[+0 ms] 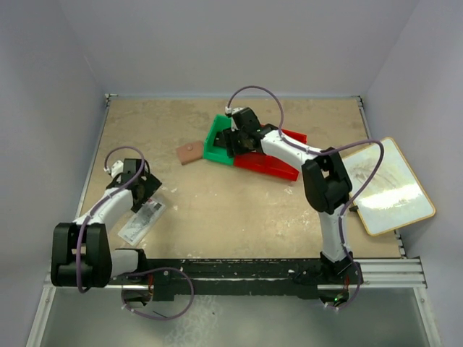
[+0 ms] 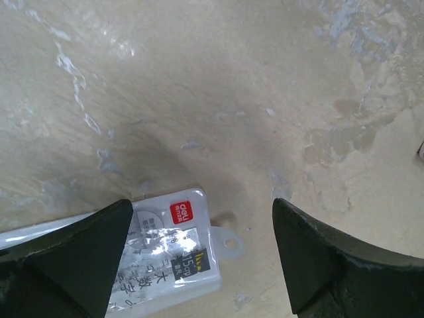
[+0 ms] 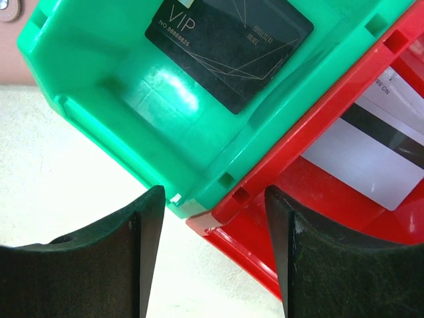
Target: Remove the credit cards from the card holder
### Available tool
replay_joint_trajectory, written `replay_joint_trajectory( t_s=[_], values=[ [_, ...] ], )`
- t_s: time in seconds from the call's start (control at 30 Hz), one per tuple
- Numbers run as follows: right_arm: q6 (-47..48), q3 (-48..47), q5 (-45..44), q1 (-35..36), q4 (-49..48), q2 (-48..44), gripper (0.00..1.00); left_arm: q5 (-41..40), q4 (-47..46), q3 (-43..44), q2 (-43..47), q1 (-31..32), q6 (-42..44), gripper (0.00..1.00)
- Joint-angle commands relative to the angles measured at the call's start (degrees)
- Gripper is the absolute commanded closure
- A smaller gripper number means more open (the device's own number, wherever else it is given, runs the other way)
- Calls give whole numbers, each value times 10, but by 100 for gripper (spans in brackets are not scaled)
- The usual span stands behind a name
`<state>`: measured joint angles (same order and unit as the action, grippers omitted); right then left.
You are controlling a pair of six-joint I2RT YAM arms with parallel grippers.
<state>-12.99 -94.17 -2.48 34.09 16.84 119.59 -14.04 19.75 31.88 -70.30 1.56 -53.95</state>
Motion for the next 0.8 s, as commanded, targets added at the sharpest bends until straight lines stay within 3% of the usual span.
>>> replay_joint_trajectory(
  t_s=[0.0,0.17,0.3,0.4,0.6,0.67,0.77],
  values=[
    [5,-3,-6,1,11,-71,34,-25,26,75,-30,-13,64,15],
    [-19,42,-5,0,-2,-141,31,-2,17,158,-43,-13,114,14],
    [-39,83,-20,0,-11,-189,29,134,-74,206,-105,-13,156,14],
    [-65,128,-19,0,-26,-229,29,194,-73,293,-211,-5,154,19],
    [-115,228,-26,0,-54,-312,27,159,45,495,-389,53,186,25],
    [-121,244,-21,0,-52,-325,27,142,63,514,-422,64,173,34],
    [-126,262,-23,0,-50,-340,27,126,34,477,-411,67,142,37]
  ],
)
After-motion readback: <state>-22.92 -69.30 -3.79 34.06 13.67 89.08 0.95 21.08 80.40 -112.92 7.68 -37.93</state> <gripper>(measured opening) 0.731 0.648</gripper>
